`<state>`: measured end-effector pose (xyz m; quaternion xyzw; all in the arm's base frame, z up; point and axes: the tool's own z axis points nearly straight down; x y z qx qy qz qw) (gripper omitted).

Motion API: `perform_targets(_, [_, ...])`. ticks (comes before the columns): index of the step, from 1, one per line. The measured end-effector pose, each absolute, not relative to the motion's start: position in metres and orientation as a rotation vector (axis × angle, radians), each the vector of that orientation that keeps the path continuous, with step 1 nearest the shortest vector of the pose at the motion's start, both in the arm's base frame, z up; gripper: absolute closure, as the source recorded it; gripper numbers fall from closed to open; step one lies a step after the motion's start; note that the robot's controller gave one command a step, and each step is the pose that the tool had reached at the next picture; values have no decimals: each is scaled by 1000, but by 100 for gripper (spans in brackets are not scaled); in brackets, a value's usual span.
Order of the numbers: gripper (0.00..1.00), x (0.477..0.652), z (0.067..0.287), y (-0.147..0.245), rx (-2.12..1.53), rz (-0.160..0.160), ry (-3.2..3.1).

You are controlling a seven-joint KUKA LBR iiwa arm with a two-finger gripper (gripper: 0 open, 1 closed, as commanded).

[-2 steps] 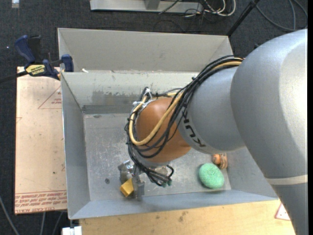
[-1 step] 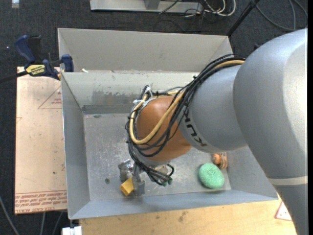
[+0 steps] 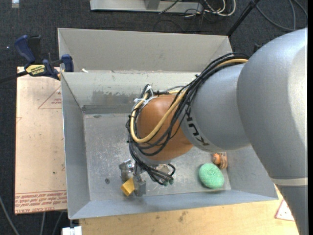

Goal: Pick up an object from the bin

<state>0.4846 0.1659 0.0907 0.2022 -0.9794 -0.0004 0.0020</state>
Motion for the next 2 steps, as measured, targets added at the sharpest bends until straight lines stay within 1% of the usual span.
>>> perform_targets(2, [100, 484, 135, 166, 633, -1, -3071])
